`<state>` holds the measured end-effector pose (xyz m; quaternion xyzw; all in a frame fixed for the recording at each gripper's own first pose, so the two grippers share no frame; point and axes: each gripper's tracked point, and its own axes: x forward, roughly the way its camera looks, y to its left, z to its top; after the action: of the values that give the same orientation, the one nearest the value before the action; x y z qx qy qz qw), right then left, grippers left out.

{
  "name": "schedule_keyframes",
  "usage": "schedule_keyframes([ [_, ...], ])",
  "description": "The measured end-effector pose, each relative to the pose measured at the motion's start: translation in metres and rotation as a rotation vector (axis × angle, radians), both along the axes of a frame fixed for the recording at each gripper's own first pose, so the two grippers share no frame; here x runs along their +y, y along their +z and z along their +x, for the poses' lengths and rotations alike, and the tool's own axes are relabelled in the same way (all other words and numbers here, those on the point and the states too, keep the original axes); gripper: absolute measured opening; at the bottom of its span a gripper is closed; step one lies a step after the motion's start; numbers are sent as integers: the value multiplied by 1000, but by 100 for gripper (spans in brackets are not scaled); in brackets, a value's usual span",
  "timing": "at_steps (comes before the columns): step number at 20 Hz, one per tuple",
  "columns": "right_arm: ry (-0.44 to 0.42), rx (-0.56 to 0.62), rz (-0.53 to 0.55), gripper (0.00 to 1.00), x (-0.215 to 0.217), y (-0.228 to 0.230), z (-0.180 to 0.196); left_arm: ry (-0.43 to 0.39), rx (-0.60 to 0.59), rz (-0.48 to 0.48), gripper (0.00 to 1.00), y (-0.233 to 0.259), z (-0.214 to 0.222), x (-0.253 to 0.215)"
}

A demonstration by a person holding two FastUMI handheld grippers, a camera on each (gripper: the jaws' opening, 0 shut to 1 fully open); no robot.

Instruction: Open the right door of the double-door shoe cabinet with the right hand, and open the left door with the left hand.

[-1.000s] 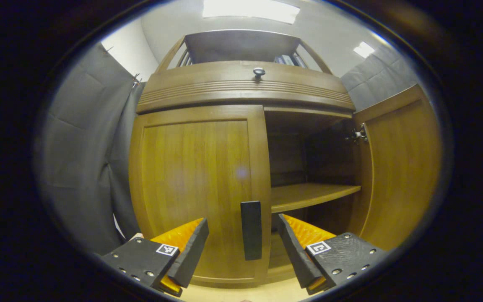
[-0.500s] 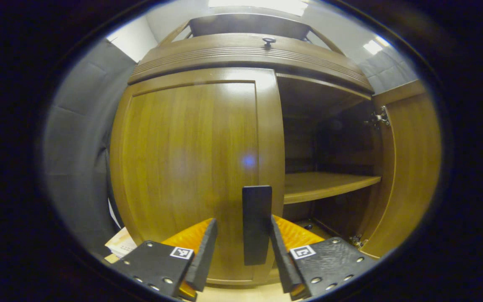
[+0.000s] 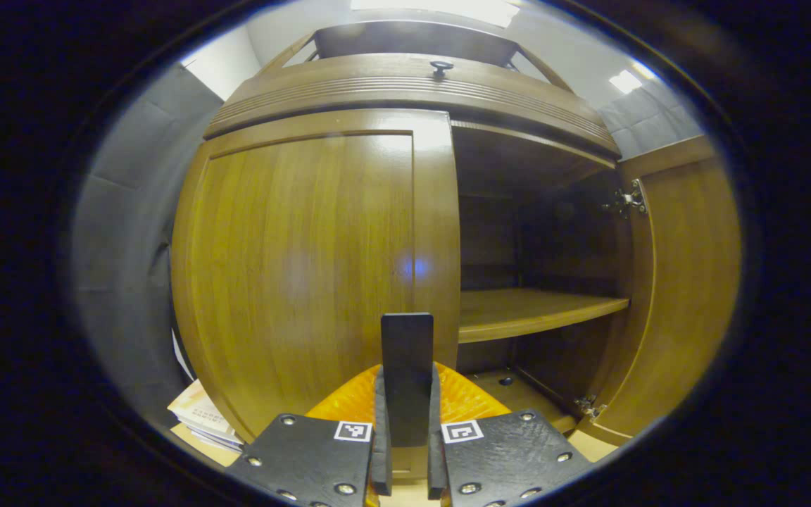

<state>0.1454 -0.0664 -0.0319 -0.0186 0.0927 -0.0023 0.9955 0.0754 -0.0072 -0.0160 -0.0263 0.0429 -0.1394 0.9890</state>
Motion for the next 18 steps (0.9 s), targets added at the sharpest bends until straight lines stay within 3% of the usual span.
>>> schedule_keyframes([
  [18,87,-30,55,99,44,13,-9,-37,25,-2,20,38,-24,9],
])
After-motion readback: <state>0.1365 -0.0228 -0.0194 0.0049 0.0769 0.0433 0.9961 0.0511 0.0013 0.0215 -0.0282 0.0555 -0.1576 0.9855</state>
